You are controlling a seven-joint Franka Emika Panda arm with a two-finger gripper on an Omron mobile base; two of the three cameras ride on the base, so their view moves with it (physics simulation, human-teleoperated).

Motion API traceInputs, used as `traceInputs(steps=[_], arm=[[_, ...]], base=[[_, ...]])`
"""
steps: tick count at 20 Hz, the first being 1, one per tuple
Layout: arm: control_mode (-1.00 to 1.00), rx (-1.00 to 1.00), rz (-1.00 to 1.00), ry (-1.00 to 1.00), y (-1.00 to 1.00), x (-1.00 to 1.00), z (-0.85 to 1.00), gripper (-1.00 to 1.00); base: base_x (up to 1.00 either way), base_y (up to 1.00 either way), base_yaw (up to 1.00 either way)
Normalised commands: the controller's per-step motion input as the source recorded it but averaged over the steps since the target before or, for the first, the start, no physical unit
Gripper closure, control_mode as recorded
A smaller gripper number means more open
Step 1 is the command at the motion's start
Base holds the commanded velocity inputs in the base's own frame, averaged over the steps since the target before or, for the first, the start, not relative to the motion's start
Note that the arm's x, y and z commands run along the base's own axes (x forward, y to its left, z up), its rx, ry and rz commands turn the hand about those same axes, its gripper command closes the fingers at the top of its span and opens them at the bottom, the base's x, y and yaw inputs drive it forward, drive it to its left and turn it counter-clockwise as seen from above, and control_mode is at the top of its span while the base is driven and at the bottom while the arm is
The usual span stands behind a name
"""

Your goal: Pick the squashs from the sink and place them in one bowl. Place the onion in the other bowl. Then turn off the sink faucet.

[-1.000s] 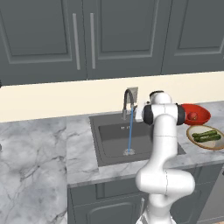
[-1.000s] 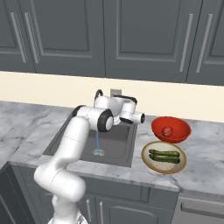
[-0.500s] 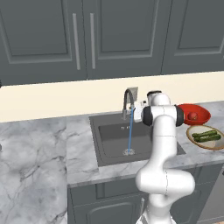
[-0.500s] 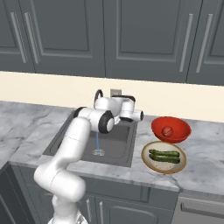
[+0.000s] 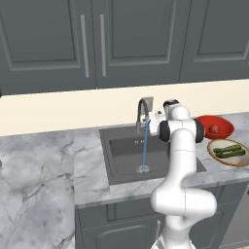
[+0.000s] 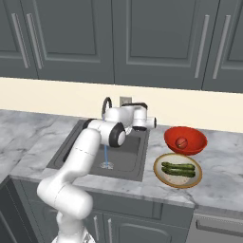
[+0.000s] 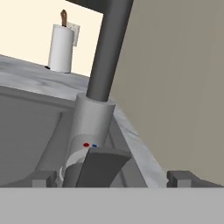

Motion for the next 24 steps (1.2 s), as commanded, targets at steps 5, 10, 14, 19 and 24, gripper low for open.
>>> traceInputs(steps=[5,10,14,19,24], arm=[[-1.00,-0.06,0.00,0.00,0.40,-0.05,0.60,-1.00],[-1.00,-0.06,-0.02,0.01,0.29,-0.01,0.62,-1.00],[-1.00,-0.03,-0.03,0.06,0.02,0.00,0.55,-1.00],[-1.00,-0.01,-0.02,0.05,0.00,-0.03,0.50,-1.00],[-1.00,-0.04,-0.01,0.06,0.19,-0.05,0.26,-1.00]], base=[[0.00,0.00,0.00],[0.00,0.00,0.00],[0.00,0.00,0.00],[0.00,0.00,0.00],[0.00,0.00,0.00]])
